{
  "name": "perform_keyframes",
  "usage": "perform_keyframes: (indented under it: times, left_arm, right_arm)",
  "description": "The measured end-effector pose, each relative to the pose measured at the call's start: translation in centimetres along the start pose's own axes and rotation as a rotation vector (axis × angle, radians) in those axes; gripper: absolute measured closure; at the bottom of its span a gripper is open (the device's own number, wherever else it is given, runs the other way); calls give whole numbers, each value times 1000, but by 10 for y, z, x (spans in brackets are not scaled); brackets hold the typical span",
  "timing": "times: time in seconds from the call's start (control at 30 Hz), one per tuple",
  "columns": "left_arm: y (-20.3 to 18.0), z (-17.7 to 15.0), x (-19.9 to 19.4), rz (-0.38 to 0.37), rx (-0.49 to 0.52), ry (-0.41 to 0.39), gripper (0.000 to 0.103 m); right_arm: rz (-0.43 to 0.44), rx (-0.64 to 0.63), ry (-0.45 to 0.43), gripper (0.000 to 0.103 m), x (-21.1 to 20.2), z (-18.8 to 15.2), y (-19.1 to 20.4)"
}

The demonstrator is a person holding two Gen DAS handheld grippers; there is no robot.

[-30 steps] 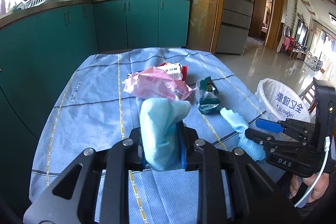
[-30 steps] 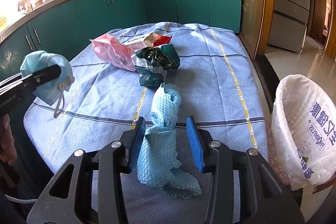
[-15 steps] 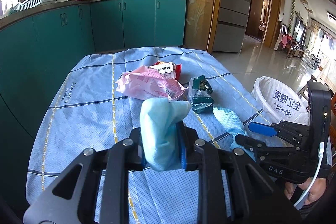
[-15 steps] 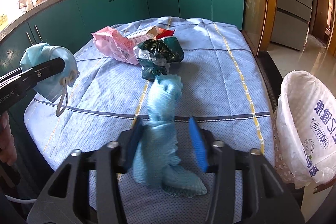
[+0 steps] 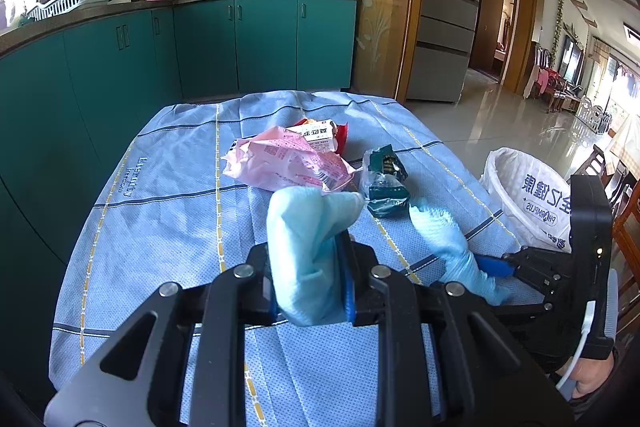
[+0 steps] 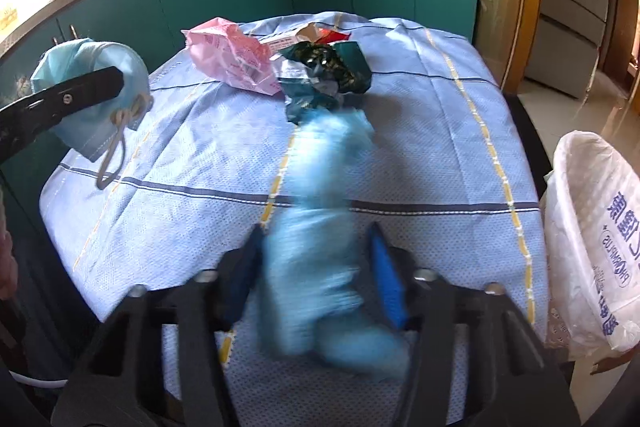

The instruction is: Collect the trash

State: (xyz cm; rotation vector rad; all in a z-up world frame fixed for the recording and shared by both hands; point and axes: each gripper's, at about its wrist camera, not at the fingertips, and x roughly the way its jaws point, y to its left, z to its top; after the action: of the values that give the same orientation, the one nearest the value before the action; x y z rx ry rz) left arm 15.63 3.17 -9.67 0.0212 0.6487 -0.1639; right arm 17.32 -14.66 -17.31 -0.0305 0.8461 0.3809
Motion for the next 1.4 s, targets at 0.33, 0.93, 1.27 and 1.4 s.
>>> perform_keyframes:
  times: [0.33, 0.93, 1.27, 1.4]
  left_arm:
    - [0, 1, -2, 4, -6, -10, 79]
    - [-9, 4, -5, -7, 5, -21, 79]
    - [-9, 2, 1, -1, 1, -2, 79]
    - [-14, 5, 2, -14, 4, -9, 79]
  right_arm:
    - [-12, 25, -55, 65, -20, 6, -10]
    - [8, 60, -93, 71, -32, 9, -22]
    - [-19, 38, -43, 66, 2, 15, -21]
    - [-34, 14, -75, 74, -12, 13, -17]
